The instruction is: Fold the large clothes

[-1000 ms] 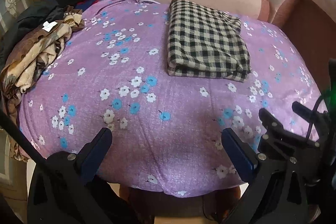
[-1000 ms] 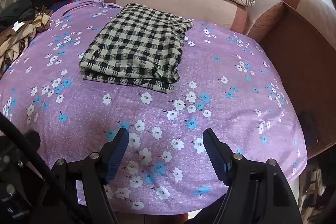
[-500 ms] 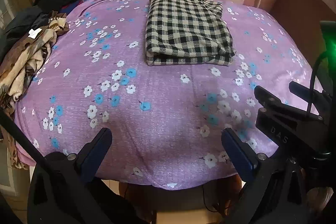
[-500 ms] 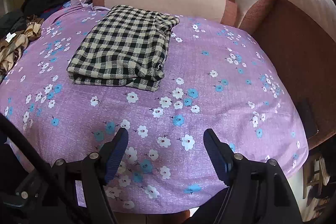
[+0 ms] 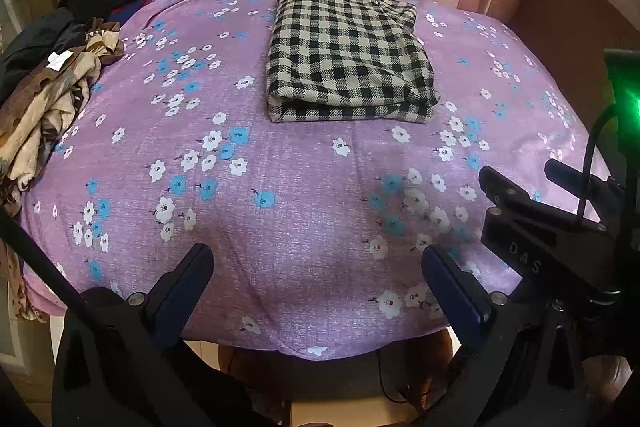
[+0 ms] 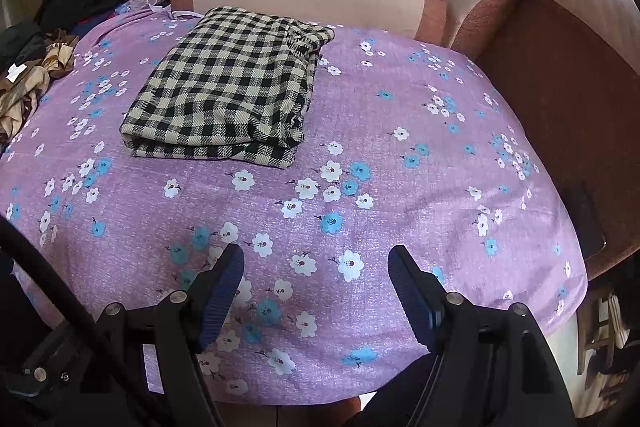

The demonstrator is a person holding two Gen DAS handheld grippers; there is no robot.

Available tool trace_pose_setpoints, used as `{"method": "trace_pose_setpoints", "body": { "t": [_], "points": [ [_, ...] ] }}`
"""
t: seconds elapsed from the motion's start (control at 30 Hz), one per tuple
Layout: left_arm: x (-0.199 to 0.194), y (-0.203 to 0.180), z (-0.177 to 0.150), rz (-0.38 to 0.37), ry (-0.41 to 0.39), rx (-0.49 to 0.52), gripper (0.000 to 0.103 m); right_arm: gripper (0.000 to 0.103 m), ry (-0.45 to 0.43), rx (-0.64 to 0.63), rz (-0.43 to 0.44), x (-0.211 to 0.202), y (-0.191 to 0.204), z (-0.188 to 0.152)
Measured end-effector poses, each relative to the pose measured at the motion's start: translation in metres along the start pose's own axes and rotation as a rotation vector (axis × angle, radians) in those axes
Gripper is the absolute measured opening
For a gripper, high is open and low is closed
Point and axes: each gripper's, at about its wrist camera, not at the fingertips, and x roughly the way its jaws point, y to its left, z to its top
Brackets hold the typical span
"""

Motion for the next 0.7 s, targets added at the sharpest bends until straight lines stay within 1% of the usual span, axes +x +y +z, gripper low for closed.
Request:
{"method": "trace_pose_setpoints", "body": {
  "t": [0.13, 0.33, 0.7],
  "points": [
    [-0.004, 0.002, -0.001, 0.011, -0.015, -0.011, 0.103, 0.079, -0.015, 0.004, -0.001, -0.004, -0.001, 0.0],
    [-0.016, 0.006, 0.0, 0.038, -0.067, -0.02, 0.103, 0.079, -0.055, 0.028, 0.001, -0.019, -0.006, 0.001],
    [-0.055, -0.001, -0.005, 0.061, -0.221, 0.015, 0.103, 0.079, -0.135, 0.046, -0.01, -0.052, -0.014, -0.003]
  ]
}}
